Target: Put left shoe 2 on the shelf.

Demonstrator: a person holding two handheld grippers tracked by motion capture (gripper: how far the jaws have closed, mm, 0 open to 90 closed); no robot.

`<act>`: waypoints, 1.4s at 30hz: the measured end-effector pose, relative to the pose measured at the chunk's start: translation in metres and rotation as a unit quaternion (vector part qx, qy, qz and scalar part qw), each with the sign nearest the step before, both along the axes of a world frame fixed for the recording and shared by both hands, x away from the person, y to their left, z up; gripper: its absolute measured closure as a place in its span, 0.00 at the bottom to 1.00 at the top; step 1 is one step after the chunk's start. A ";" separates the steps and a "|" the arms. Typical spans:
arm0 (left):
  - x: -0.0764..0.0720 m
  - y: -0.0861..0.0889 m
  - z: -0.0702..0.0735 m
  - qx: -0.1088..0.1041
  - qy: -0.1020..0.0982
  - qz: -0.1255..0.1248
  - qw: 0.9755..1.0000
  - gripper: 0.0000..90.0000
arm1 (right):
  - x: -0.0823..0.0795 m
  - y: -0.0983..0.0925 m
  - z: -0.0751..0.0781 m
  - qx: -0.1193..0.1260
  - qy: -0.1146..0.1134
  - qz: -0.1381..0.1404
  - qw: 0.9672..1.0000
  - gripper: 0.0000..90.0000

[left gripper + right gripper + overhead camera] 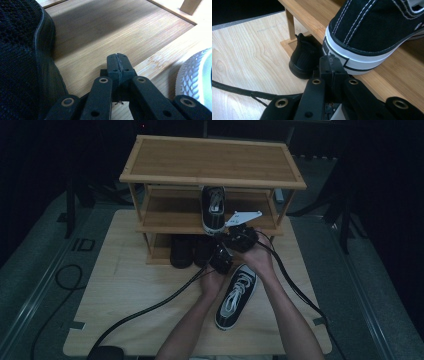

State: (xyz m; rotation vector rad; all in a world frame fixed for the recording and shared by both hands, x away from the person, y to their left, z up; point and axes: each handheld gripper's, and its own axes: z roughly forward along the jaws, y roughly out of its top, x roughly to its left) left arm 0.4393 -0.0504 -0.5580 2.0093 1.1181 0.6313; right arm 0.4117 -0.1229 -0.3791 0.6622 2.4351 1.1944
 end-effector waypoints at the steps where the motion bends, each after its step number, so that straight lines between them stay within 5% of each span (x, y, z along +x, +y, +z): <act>1: 0.000 0.000 0.000 0.001 0.001 0.000 1.000 1.00 | 0.001 0.001 0.000 -0.001 -0.002 0.000 1.000 1.00; 2: 0.000 0.002 0.001 0.016 0.004 -0.006 1.000 1.00 | 0.002 0.002 0.000 -0.003 -0.002 -0.002 1.000 1.00; 14: -0.001 0.001 0.001 0.014 0.004 0.002 1.000 1.00 | 0.008 0.009 -0.001 -0.002 -0.004 -0.010 1.000 1.00; 20: 0.000 0.002 0.001 0.010 0.005 -0.008 1.000 1.00 | 0.008 0.007 0.000 0.005 0.018 -0.004 1.000 0.95; 24: 0.000 -0.002 -0.001 -0.015 -0.004 0.014 1.000 1.00 | 0.003 0.006 0.003 0.005 0.020 0.000 1.000 0.93; 29: 0.001 0.001 0.000 -0.001 0.003 -0.001 1.000 1.00 | -0.004 0.004 0.005 0.009 0.035 0.018 0.999 0.90; 42: 0.001 0.001 0.000 -0.007 0.006 -0.005 1.000 1.00 | -0.040 -0.011 0.006 -0.004 0.019 0.043 0.999 0.86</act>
